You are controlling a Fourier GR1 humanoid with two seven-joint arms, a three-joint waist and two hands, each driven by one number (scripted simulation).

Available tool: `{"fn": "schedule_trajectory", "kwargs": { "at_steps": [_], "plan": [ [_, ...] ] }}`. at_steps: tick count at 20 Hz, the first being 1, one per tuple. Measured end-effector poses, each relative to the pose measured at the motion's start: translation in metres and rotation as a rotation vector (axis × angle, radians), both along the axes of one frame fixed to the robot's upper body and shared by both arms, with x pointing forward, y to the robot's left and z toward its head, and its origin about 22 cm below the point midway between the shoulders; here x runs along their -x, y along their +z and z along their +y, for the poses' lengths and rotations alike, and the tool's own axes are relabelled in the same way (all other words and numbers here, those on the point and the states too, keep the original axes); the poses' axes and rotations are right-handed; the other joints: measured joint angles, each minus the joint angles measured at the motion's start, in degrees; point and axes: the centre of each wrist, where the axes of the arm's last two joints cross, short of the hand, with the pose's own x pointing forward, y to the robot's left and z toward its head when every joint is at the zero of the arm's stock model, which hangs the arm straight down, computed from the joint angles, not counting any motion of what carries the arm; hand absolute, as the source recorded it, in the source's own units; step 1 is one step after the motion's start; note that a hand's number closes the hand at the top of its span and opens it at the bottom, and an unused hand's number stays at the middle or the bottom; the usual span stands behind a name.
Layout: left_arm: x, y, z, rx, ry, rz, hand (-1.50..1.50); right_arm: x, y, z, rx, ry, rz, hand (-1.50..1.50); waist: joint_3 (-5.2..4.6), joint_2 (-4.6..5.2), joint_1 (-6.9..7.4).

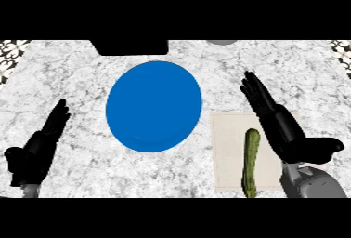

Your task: Pick the squash from the placemat and place it in the plate

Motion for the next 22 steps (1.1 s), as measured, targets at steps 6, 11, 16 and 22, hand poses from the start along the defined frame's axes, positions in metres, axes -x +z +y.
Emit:
{"fn": "schedule_trajectory", "kwargs": {
  "at_steps": [6,11,16,22],
  "plan": [
    [-0.008,-0.015,-0.016,0.031,0.076,0.076,0.00,0.009,0.006,-0.027,-0.099,0.088,0.048,1.50,-0.97,-1.25,-0.43],
    [-0.002,-0.028,-0.021,0.075,0.116,0.148,0.00,0.006,0.038,-0.071,0.484,-0.041,-0.164,1.50,-1.84,-2.26,-2.01],
    [-0.002,-0.033,-0.026,0.114,0.137,0.175,0.00,0.035,-0.031,-0.074,0.211,-0.178,-0.116,-1.50,-1.08,-1.67,-2.44],
    [-0.011,-0.033,-0.039,0.118,0.119,0.192,0.00,0.063,-0.088,-0.084,0.144,-0.016,-0.157,-1.50,-1.10,-1.54,-0.93]
  ]
}}
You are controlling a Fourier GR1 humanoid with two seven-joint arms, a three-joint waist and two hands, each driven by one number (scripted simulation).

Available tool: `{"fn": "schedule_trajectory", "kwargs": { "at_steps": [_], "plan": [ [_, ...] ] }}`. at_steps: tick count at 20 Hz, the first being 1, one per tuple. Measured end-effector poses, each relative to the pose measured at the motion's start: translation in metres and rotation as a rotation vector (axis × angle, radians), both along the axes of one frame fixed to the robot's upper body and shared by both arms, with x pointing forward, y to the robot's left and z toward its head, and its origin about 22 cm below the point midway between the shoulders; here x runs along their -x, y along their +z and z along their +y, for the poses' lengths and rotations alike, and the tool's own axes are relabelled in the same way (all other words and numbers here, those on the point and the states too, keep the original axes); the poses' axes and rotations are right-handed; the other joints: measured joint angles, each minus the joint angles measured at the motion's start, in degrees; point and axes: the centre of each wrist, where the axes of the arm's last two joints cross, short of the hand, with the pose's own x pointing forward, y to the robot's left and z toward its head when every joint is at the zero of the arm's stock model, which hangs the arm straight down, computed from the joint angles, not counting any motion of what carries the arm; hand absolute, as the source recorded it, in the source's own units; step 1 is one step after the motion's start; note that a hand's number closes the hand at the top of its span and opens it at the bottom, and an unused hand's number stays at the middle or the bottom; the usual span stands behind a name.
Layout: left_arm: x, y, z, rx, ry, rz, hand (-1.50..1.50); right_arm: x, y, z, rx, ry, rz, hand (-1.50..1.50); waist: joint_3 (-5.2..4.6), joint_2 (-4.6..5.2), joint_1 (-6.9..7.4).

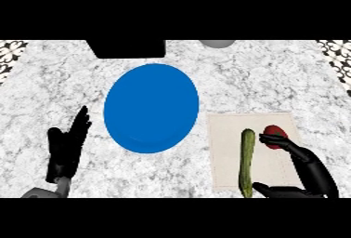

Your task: Pick the squash from the placemat and place it in the plate

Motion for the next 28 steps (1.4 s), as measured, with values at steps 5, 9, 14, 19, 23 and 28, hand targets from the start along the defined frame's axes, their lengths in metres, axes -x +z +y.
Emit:
{"fn": "schedule_trajectory", "kwargs": {
  "at_steps": [5,9,14,19,23,28],
  "plan": [
    [-0.002,-0.003,-0.004,0.001,-0.005,0.004,0.00,0.002,0.007,-0.022,0.288,0.033,-0.027,-1.50,-0.16,-0.08,0.50],
    [-0.002,-0.004,-0.003,0.001,-0.012,0.003,0.00,-0.009,0.032,-0.025,0.496,0.026,-0.025,-1.50,-0.23,-0.14,0.82],
    [-0.005,-0.004,-0.012,-0.002,-0.019,-0.001,0.00,-0.023,0.061,-0.021,0.695,0.077,0.060,-1.50,-0.26,-0.13,1.05],
    [-0.009,0.000,-0.010,-0.006,-0.021,-0.005,0.00,-0.030,0.066,-0.006,0.834,0.162,0.193,-1.50,-0.24,-0.09,1.25],
    [-0.011,-0.005,-0.009,-0.002,-0.021,0.001,0.00,-0.037,0.069,0.008,0.893,0.203,0.258,-1.50,-0.21,-0.08,1.14],
    [-0.003,-0.009,-0.006,0.000,-0.020,0.002,0.00,-0.048,0.069,0.020,0.925,0.210,0.299,-1.50,-0.19,-0.09,1.15]
  ]
}}
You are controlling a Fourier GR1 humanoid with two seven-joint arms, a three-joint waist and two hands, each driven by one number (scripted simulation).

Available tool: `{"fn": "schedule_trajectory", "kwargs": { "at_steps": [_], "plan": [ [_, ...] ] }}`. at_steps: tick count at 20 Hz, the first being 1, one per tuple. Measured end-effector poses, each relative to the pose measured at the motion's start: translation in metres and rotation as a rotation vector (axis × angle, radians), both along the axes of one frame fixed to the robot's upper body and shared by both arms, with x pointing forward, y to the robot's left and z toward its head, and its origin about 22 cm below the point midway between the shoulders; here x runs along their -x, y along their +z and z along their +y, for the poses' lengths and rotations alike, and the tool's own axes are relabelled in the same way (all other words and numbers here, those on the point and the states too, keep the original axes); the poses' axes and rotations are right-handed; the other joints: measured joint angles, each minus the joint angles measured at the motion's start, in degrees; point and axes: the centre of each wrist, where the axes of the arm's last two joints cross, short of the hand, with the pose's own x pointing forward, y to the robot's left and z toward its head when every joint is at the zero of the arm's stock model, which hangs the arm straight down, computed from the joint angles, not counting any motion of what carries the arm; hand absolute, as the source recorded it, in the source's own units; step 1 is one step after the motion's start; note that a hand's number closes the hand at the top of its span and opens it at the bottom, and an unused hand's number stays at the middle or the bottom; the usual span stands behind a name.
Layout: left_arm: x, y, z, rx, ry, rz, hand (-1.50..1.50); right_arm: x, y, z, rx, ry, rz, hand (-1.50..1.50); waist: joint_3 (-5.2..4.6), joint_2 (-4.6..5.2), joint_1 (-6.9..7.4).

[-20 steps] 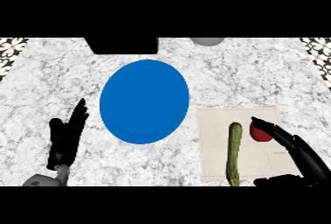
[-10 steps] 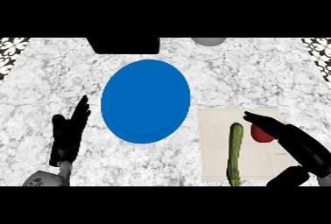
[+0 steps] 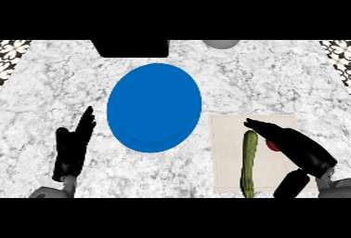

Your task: Pick the squash from the placemat and place it in the plate

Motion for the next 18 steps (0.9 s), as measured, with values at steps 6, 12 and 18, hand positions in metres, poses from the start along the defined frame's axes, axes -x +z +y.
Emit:
{"fn": "schedule_trajectory", "kwargs": {
  "at_steps": [6,12,18],
  "plan": [
    [-0.011,-0.002,0.001,-0.004,0.005,0.005,0.00,-0.003,-0.021,0.004,0.020,0.021,0.026,-1.50,0.01,0.01,-0.13],
    [-0.007,0.004,-0.007,-0.002,0.009,0.005,0.00,-0.007,-0.025,0.007,0.026,0.025,0.042,-1.50,0.01,-0.02,-0.10],
    [-0.002,0.008,-0.001,0.006,0.002,0.001,0.00,-0.004,-0.036,0.015,0.031,0.023,0.056,-1.50,0.02,-0.02,-0.12]
  ]
}}
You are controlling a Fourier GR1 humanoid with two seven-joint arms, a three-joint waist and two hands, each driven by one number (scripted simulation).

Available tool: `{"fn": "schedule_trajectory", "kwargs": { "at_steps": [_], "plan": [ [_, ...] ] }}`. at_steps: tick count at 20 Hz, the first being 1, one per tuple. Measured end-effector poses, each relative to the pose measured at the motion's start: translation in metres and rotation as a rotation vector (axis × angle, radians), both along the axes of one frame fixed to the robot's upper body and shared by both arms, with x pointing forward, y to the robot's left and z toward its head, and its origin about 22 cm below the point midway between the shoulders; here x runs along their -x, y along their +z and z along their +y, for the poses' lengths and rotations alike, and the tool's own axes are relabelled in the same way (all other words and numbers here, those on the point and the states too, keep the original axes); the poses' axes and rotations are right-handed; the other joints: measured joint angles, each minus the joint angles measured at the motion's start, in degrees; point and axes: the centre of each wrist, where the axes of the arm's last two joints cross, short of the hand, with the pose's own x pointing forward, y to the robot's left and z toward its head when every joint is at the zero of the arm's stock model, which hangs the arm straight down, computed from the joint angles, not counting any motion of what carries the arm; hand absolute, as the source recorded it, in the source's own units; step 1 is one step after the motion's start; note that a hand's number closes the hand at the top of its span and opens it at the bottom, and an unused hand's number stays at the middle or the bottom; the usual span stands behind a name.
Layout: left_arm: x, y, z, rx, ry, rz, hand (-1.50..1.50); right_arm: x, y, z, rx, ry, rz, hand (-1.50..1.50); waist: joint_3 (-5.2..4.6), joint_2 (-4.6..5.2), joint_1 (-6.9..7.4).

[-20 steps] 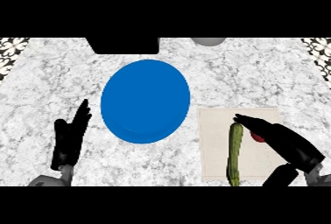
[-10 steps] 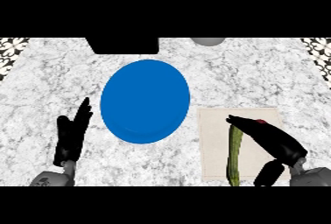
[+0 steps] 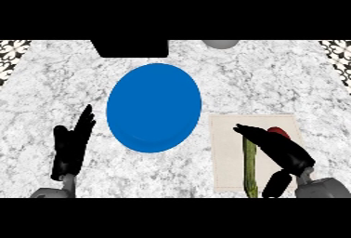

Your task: Pick the squash from the placemat and place it in the plate

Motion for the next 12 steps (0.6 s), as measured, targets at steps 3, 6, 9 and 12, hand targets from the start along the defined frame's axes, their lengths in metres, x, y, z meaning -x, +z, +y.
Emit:
{"fn": "schedule_trajectory", "kwargs": {
  "at_steps": [3,6,9,12],
  "plan": [
    [-0.006,0.004,0.002,-0.007,0.005,0.002,0.00,-0.003,-0.011,0.003,0.011,-0.001,0.009,-1.50,-0.04,-0.03,0.01],
    [-0.003,0.005,-0.001,-0.011,0.003,-0.004,0.00,-0.010,-0.010,0.001,0.024,0.009,-0.008,1.50,-0.11,-0.11,0.06],
    [0.002,-0.002,-0.001,-0.010,0.001,-0.005,0.00,-0.008,-0.009,-0.002,0.026,0.038,-0.057,1.50,-0.16,-0.19,0.05],
    [0.003,-0.008,-0.004,-0.009,0.002,-0.002,0.00,-0.009,-0.017,0.000,0.024,0.050,-0.111,1.50,-0.27,-0.31,0.06]
  ]
}}
